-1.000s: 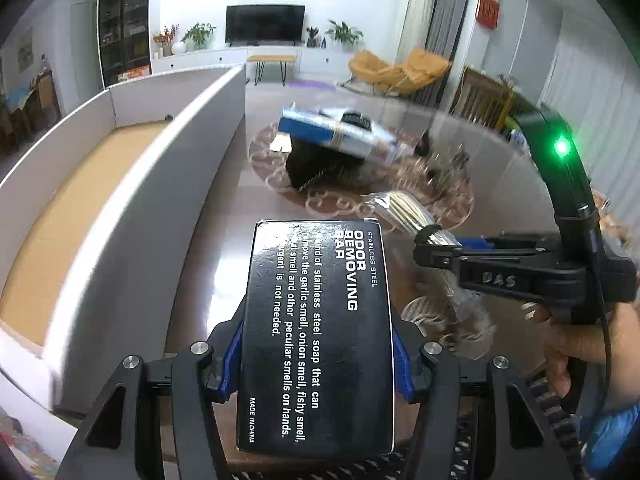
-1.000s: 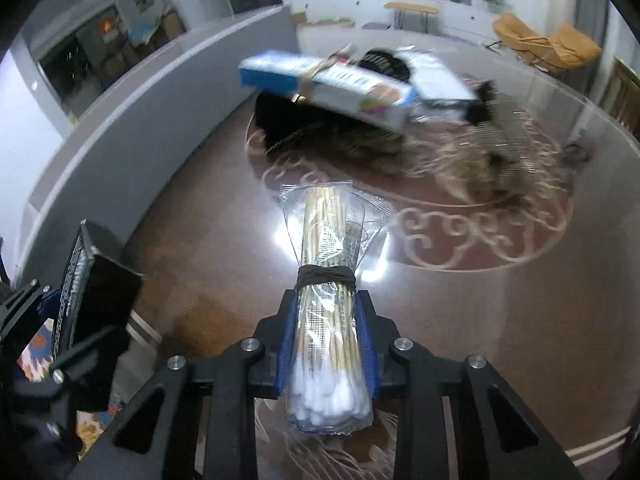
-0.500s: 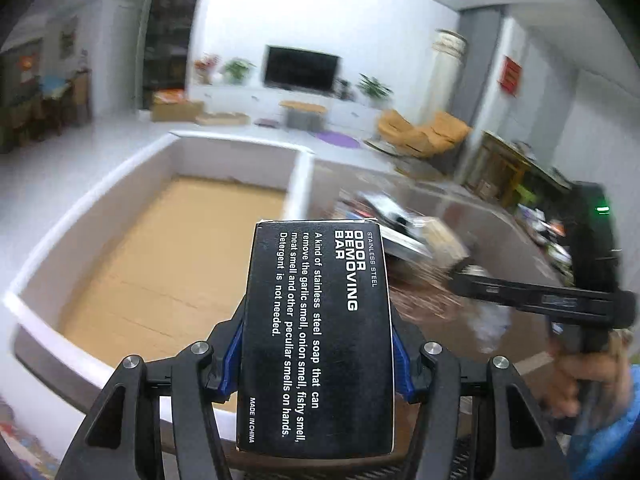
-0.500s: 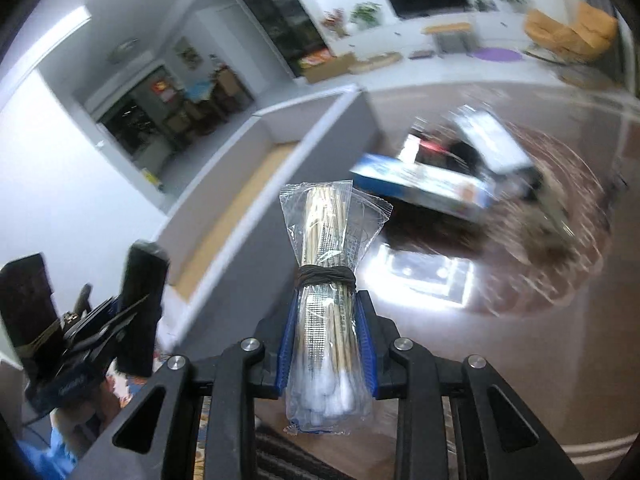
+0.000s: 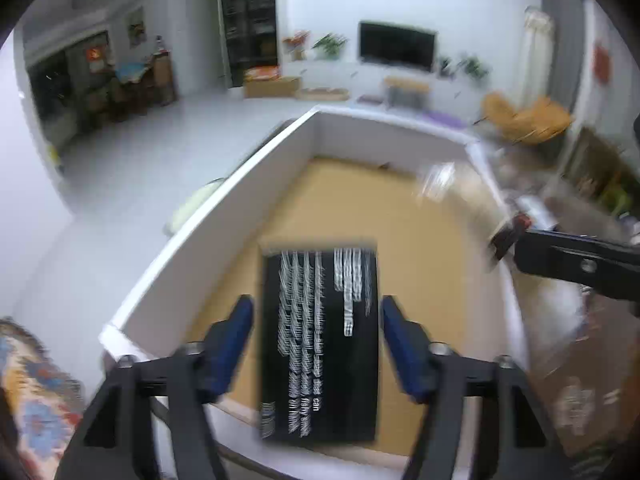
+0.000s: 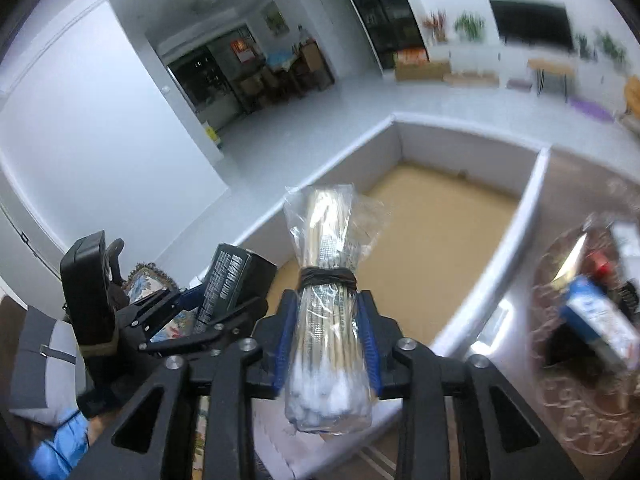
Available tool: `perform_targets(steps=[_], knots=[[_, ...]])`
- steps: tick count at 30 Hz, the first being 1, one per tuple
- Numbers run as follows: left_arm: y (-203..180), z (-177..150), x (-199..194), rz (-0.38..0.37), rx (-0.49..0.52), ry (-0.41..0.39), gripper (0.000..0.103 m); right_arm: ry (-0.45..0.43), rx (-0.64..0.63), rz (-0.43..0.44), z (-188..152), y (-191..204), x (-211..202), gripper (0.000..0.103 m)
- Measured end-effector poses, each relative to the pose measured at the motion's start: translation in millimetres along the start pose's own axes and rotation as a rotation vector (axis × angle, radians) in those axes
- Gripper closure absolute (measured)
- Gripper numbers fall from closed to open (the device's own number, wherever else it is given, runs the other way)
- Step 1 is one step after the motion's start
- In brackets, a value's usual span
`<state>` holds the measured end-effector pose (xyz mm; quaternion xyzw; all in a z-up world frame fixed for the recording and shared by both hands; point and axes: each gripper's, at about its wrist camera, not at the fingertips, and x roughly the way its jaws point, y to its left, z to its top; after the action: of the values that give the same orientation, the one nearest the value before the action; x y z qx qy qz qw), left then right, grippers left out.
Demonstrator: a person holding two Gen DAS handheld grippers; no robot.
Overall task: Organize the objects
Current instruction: 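Carry both items into the white-walled bin and open both tools, then move both tools back over the table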
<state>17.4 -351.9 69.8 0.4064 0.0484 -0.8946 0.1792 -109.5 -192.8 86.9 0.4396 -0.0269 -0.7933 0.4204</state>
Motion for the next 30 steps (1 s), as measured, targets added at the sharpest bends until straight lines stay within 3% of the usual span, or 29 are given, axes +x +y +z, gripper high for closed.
perform_targets(steps=[1, 2, 5, 9, 13, 15, 20, 24, 30], knots=[[-1, 0, 4, 0.018, 0.0, 0.0, 0.016, 0.02, 0.023, 0.002, 0, -4, 9, 0.044], [-2, -1, 6, 0.022, -0.002, -0.005, 0.016, 0.023, 0.042, 0.001, -1, -8, 13, 0.034], [-9, -5, 3, -0.013, -0.015, -0.021, 0.016, -0.036, 0.055, -0.01, -11, -20, -2, 0.027], [-42, -6, -19, -0.095, 0.009, -0.063, 0.016, -0.113, 0.007, -0.13, -35, -46, -35, 0.012], [-98, -12, -59, -0.221, 0.087, -0.101, 0.007, -0.125, -0.019, -0.314, -83, -89, -66, 0.012], [-132, -15, -72, -0.254, 0.147, -0.119, 0.002, -0.103, -0.005, -0.421, -117, -121, -81, 0.012], [-197, -25, -86, -0.31, 0.215, -0.127, 0.002, -0.032, 0.067, -0.619, -188, -192, -124, 0.012], [-233, -30, -81, -0.317, 0.255, -0.111, 0.002, -0.025, 0.104, -0.72, -216, -226, -153, 0.012], [-261, -40, -75, -0.306, 0.296, -0.095, 0.002, -0.03, 0.13, -0.771, -224, -249, -168, 0.012]])
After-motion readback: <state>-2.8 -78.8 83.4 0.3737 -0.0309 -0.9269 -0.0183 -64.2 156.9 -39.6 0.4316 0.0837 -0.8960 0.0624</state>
